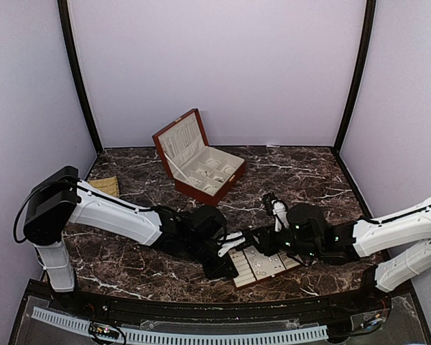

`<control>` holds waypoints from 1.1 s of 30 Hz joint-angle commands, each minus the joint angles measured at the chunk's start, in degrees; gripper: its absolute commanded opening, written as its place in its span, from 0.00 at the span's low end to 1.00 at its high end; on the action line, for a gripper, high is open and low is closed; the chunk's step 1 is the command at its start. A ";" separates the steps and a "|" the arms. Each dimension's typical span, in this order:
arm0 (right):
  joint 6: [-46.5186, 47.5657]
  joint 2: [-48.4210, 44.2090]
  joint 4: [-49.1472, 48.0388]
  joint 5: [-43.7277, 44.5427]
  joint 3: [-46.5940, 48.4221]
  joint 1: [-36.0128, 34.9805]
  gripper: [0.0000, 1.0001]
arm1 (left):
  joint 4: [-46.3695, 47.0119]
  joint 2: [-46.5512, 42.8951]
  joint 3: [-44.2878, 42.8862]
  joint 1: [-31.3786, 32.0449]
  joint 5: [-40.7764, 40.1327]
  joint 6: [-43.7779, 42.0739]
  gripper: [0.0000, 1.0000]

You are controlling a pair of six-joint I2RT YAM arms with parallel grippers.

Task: Organize the mixed jewelry
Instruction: Pick up the earring from the ring tray.

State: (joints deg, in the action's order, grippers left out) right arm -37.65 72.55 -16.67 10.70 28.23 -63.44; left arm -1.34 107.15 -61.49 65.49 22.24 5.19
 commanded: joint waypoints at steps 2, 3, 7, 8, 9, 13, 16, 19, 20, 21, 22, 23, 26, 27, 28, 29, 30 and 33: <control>-0.54 0.66 -2.48 -0.83 -0.71 -0.33 0.33 | 0.99 -0.01 -1.08 0.16 1.16 1.06 0.07; -0.54 0.71 -2.43 -0.85 -0.72 -0.35 0.34 | 1.07 -0.01 -1.06 0.16 1.33 1.15 0.05; -0.54 0.57 -2.49 -0.60 -0.81 -0.28 0.33 | 0.99 -0.09 -0.89 0.15 2.23 1.65 0.00; -0.58 0.57 -2.54 -0.40 -0.87 -0.35 0.33 | 0.98 -0.21 -0.80 0.16 2.41 1.81 0.00; -0.53 0.48 -2.58 -0.27 -0.89 -0.34 0.33 | 1.06 -0.42 -0.67 0.16 2.41 2.02 0.00; -0.71 0.03 -2.90 0.39 -0.90 -0.28 0.33 | 3.23 -2.80 1.07 0.08 0.32 3.96 0.00; -0.89 -0.95 -4.36 1.27 -1.67 -0.32 0.36 | 4.72 -5.14 1.90 -0.65 -1.63 6.51 0.00; -1.25 -2.59 -6.94 2.17 -3.13 -0.25 0.42 | 8.61 -7.89 3.75 -3.01 -3.11 11.16 0.00; -1.28 -3.23 -7.97 2.65 -3.62 -0.26 0.44 | 10.71 -8.91 4.66 -3.87 -3.57 12.93 0.00; -1.36 -3.82 -8.98 3.12 -4.07 -0.26 0.48 | 13.35 -9.95 5.70 -4.82 -3.98 14.99 0.00; -1.46 -4.67 -10.20 3.57 -4.51 -0.26 0.51 | 16.04 -10.87 6.74 -5.57 -4.45 16.82 0.00; -1.57 -5.25 -11.62 3.96 -4.96 -0.28 0.53 | 19.54 -11.87 7.73 -6.24 -4.92 18.68 0.00; -2.19 -6.82 -17.18 4.67 -6.36 -0.20 0.63 | 26.24 -13.99 9.33 -7.53 -6.80 22.91 0.00; -2.43 -7.30 -19.78 4.64 -6.94 -0.09 0.66 | 27.81 -14.56 9.37 -7.78 -7.45 23.86 0.00; -2.77 -7.66 -22.40 4.56 -7.48 -0.09 0.69 | 29.13 -15.15 9.42 -8.03 -8.04 24.70 0.00; -3.10 -7.95 -25.91 4.26 -8.01 -0.04 0.72 | 30.71 -15.83 9.58 -8.28 -8.62 25.57 0.00; -3.41 -8.12 -28.78 3.81 -8.47 -0.02 0.73 | 32.31 -16.50 9.90 -8.48 -8.87 26.43 0.00; -3.98 -8.12 -35.21 2.22 -9.02 -0.02 0.76 | 36.34 -18.73 10.94 -8.91 -9.11 29.11 0.00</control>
State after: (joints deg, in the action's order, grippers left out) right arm -40.53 65.10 -37.50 13.91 20.21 -63.44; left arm 25.54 92.77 -52.18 57.08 14.83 28.82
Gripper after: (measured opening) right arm 0.751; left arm 0.017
